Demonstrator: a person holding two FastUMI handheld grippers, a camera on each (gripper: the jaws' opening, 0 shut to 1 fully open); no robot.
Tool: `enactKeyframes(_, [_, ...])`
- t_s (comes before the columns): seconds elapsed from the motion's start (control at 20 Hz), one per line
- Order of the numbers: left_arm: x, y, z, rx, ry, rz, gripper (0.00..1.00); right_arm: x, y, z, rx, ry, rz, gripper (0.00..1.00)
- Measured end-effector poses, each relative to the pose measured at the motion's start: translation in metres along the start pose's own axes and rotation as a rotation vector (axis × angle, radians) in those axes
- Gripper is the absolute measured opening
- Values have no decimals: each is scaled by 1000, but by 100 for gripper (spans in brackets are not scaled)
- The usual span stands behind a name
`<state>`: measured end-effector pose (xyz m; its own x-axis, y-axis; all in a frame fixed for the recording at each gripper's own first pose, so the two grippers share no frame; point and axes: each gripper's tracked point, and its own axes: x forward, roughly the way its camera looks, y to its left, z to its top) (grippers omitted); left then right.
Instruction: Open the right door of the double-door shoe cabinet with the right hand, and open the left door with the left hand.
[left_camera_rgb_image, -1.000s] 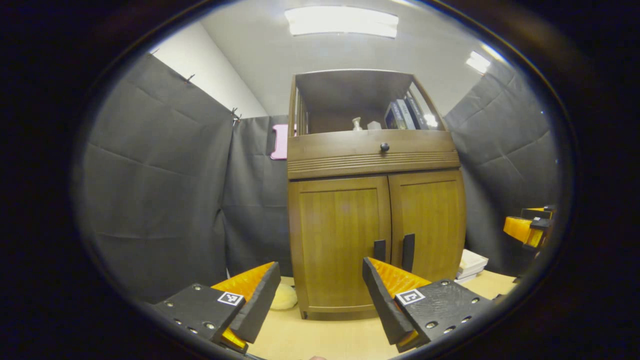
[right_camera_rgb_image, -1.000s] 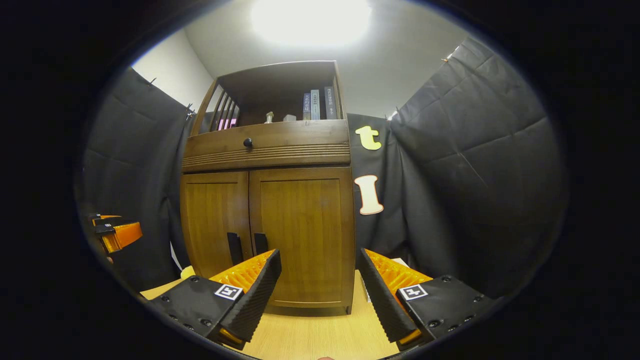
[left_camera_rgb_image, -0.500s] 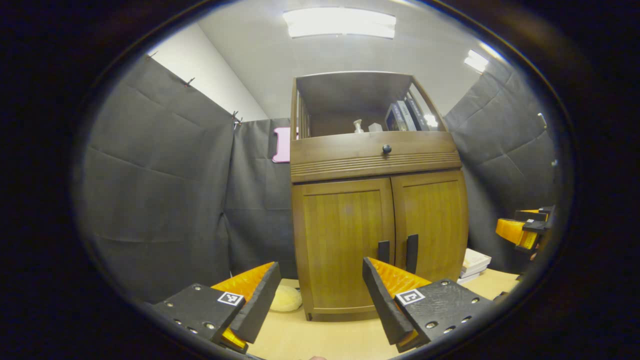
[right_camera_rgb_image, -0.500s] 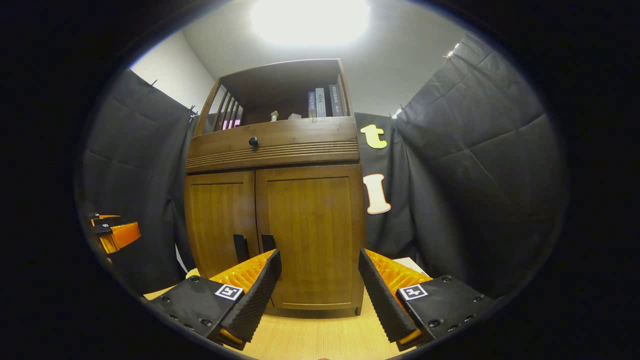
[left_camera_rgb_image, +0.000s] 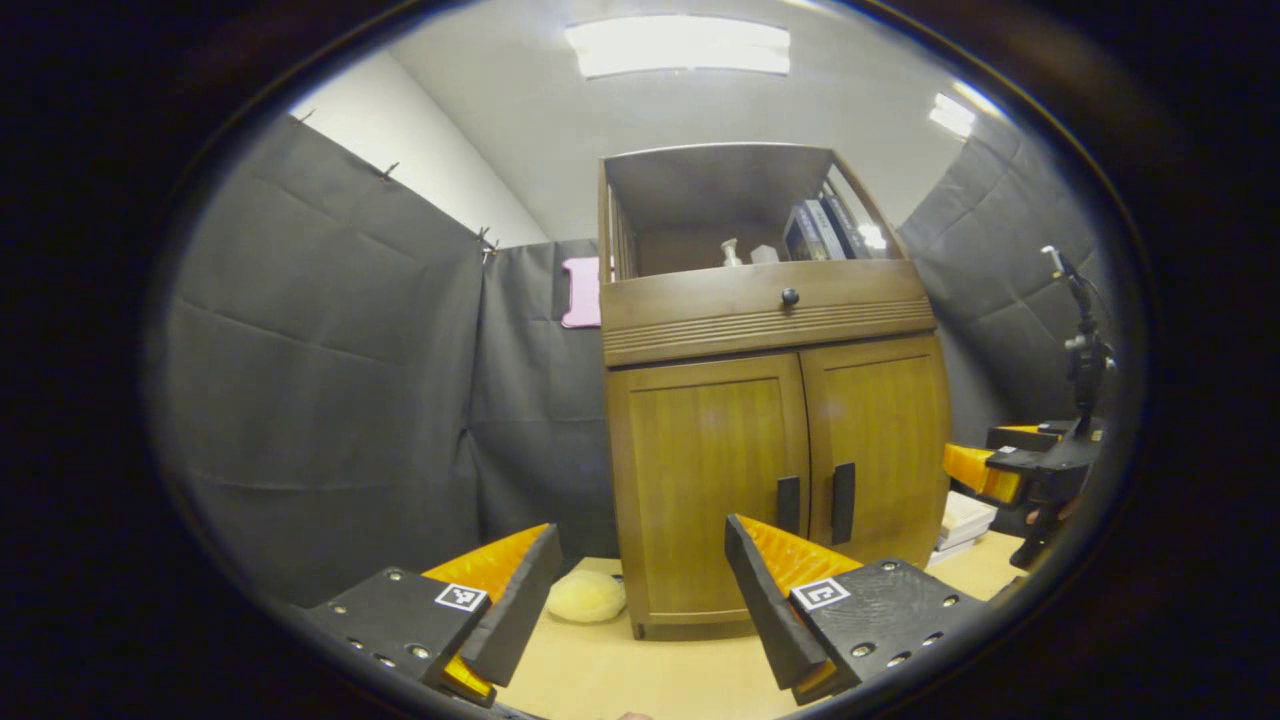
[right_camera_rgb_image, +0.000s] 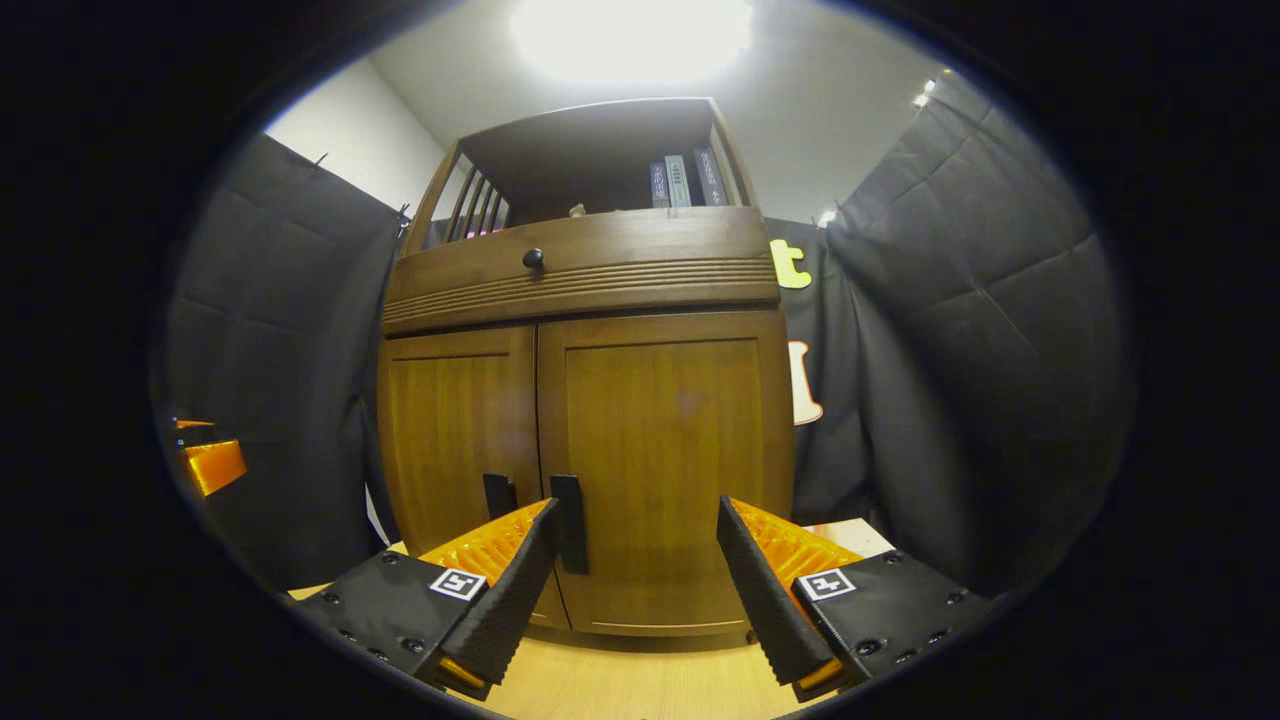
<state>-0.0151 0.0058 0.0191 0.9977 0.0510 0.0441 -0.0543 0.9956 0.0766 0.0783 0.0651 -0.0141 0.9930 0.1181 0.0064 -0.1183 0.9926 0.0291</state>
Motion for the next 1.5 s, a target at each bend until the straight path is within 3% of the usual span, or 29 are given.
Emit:
enactKeyframes(1.0, [-10, 12, 5, 29, 32, 175, 94, 124, 57, -53, -10, 76, 53, 97])
enactKeyframes(1.2, [-8, 16, 1, 29, 43, 201, 94, 141, 59, -66, -19, 101, 42, 82])
enactKeyframes(1.4, [-8, 17, 3, 33, 49, 215, 94, 159, 59, -80, 6, 148, 24, 81])
enactKeyframes(1.5, [-8, 18, 1, 36, 48, 220, 94, 165, 60, -85, 18, 159, 14, 57])
